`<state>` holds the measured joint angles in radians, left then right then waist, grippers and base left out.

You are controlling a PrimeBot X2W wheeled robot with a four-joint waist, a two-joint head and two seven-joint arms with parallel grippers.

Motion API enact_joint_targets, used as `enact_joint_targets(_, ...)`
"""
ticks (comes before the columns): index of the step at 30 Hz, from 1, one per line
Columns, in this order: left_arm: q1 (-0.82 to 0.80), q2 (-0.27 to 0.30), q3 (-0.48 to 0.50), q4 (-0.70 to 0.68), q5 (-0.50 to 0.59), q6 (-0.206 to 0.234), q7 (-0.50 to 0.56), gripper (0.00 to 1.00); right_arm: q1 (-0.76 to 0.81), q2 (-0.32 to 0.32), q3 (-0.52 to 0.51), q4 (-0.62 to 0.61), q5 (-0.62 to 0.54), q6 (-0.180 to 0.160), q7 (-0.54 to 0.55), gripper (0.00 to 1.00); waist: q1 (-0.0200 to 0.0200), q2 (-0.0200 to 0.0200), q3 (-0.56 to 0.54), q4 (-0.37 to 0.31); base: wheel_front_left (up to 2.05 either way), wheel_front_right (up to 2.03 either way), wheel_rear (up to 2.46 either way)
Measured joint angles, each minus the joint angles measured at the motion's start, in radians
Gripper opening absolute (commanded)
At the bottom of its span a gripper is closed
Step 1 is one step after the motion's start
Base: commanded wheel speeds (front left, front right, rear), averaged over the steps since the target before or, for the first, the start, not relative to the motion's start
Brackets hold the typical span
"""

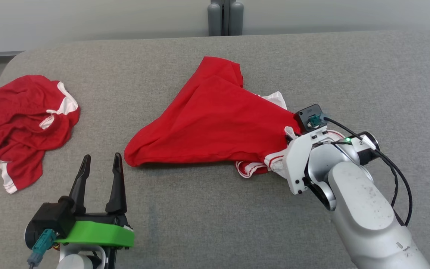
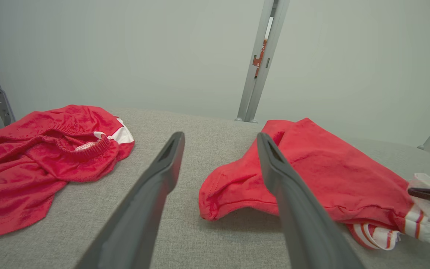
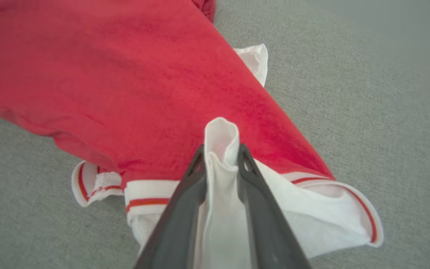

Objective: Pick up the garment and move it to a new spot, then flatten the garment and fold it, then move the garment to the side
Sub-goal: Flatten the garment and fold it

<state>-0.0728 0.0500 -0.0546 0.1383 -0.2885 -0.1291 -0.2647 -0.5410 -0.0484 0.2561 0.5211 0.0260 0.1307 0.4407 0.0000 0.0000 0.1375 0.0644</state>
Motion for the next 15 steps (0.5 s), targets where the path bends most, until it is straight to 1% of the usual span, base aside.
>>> enact_joint_targets(3,-0.001,0.000,0.001,-0.001,0.000,0.000,0.000,1.00,0.041,0.000,-0.033,-0.052,-0.011,0.000,-0.023,0.00,0.0000,0.0000,0.000,-0.012,0.00,0.00,0.00)
enact_joint_targets(7,-0.001,0.000,0.006,-0.004,0.001,0.000,0.000,1.00,0.118,0.000,-0.090,-0.161,-0.032,0.000,-0.046,0.00,0.0000,0.0000,-0.003,-0.034,0.00,0.00,0.00)
enact_joint_targets(10,-0.001,0.000,0.007,-0.007,0.004,0.000,0.000,1.00,0.198,0.000,-0.169,-0.269,-0.051,0.000,-0.064,0.00,0.0000,0.0000,-0.006,-0.050,0.00,0.00,0.00)
enact_joint_targets(12,-0.001,0.000,0.008,-0.010,0.008,0.000,0.000,1.00,0.268,0.000,-0.239,-0.343,-0.051,0.000,-0.070,0.00,0.0000,0.0000,-0.007,-0.062,0.00,0.00,0.00)
enact_joint_targets(15,-0.001,0.000,0.008,-0.013,0.009,0.000,0.000,1.00,0.356,0.000,-0.338,-0.403,-0.019,0.000,-0.071,0.00,0.0000,0.0001,-0.006,-0.078,0.00,0.00,0.00)
